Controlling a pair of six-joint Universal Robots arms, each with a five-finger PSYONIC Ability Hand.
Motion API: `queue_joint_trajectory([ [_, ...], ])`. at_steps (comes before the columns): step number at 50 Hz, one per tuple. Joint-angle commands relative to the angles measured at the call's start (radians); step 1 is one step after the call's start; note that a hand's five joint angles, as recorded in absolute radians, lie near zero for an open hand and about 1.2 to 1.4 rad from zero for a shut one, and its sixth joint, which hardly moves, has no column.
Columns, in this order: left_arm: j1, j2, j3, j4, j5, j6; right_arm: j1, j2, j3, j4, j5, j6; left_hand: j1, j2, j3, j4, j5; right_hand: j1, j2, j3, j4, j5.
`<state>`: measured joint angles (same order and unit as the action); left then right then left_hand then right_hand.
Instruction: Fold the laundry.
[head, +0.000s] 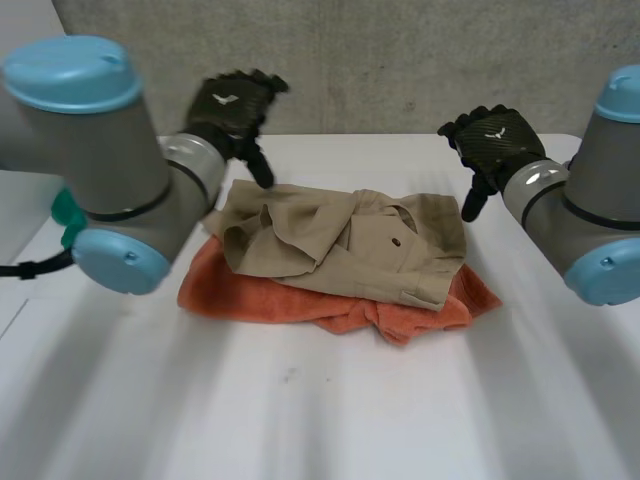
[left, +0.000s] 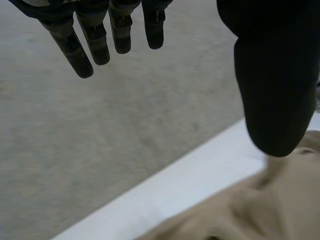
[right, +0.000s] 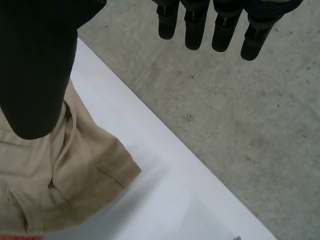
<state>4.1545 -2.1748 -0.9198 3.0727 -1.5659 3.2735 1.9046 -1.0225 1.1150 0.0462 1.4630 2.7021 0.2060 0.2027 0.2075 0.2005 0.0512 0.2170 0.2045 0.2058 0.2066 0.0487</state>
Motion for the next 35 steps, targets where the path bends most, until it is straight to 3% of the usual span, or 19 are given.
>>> queue_joint_trajectory([
  [1,-0.063,-0.181,0.186,-0.227,0.11,0.132,-0.027,0.001,0.003,0.004,-0.009,0.013,-0.031,-0.028,-0.033,-0.026,-0.051,-0.042,-0.03,-0.031,-0.032,-0.049],
  [5,-0.088,-0.301,0.278,-0.353,0.155,0.253,-0.033,0.004,0.003,0.001,-0.006,0.005,-0.031,-0.028,-0.033,-0.026,-0.051,-0.042,-0.03,-0.031,-0.032,-0.049],
  [10,-0.091,-0.419,0.39,-0.347,0.081,0.354,-0.036,0.005,0.008,-0.002,-0.004,-0.007,-0.003,0.0,-0.004,0.003,-0.023,-0.042,-0.03,-0.031,-0.032,-0.049],
  [13,-0.091,-0.444,0.426,-0.316,0.029,0.357,-0.036,0.008,0.008,-0.002,-0.006,-0.013,0.367,0.371,0.366,0.373,0.348,-0.042,-0.03,-0.031,-0.032,-0.049],
  [14,-0.091,-0.45,0.436,-0.292,0.005,0.351,-0.036,0.008,0.009,-0.002,-0.004,-0.016,0.581,0.584,0.579,0.586,0.561,-0.042,-0.03,-0.031,-0.032,-0.049],
  [17,-0.091,-0.453,0.435,-0.249,-0.014,0.35,-0.036,0.012,0.009,-0.002,-0.004,-0.022,0.84,0.844,0.839,0.846,0.821,-0.042,-0.03,-0.031,-0.032,-0.049],
  [18,-0.091,-0.453,0.43,-0.224,-0.017,0.35,-0.038,0.012,0.011,-0.002,-0.004,-0.027,1.123,1.126,1.122,1.129,1.103,-0.042,-0.03,-0.031,-0.032,-0.049],
  [23,-0.073,-0.412,0.434,-0.167,-0.068,0.382,-0.041,0.015,0.011,-0.005,-0.001,-0.036,1.19,1.194,1.189,1.196,1.171,-0.042,-0.03,-0.031,-0.032,-0.049],
  [29,0.08,-0.246,0.443,-0.037,-0.282,0.405,-0.036,0.021,0.017,-0.005,-0.001,-0.044,1.19,1.194,1.189,1.196,1.171,-0.042,-0.03,-0.031,-0.032,-0.049],
  [32,0.157,-0.189,0.443,0.038,-0.31,0.411,-0.03,0.022,0.02,-0.005,-0.001,-0.047,1.19,1.194,1.189,1.196,1.171,-0.042,-0.03,-0.031,-0.032,-0.049],
  [35,0.254,-0.152,0.444,0.103,-0.275,0.419,-0.021,0.025,0.025,-0.005,-0.001,-0.053,1.19,1.194,1.189,1.196,1.171,-0.042,-0.03,-0.031,-0.032,-0.049],
])
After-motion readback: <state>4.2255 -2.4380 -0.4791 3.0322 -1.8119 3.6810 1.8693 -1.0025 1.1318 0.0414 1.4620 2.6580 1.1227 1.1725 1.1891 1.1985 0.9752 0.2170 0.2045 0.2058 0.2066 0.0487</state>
